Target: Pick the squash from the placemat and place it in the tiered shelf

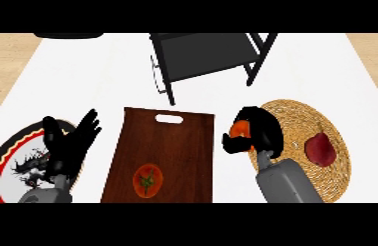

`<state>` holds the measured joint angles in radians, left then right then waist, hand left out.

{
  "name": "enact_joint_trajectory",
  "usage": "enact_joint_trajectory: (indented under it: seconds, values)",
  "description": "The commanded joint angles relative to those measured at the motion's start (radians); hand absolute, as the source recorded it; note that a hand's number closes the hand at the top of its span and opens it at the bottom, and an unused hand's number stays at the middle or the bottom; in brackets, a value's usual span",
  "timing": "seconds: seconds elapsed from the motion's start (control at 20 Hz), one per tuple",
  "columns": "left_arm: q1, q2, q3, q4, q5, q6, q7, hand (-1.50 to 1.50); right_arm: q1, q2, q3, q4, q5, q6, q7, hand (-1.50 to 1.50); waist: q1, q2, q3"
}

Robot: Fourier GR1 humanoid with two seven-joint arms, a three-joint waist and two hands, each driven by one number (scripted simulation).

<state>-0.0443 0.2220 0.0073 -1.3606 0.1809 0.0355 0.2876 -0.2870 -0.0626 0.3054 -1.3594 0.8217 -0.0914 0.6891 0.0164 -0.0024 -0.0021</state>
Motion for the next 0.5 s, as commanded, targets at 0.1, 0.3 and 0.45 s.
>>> enact_joint_trajectory:
  seconds: [0.1, 0.3, 0.45]
  values:
    - [-0.014, -0.006, -0.026, 0.015, -0.007, -0.024, 0.003, 0.00, -0.130, 0.061, 0.314, -0.060, -0.133, 0.160, -0.173, 1.50, 0.057, 0.006, 0.003]
    - [-0.031, 0.026, 0.023, 0.024, 0.006, -0.017, 0.020, 0.00, -0.255, 0.062, 0.376, -0.258, -0.167, 0.144, -0.054, 1.50, 0.001, -0.003, 0.002]
    - [-0.025, 0.007, 0.030, 0.026, 0.013, -0.010, 0.008, 0.00, -0.312, 0.062, 0.330, -0.410, -0.125, 0.199, 0.067, 1.50, -0.020, -0.004, 0.001]
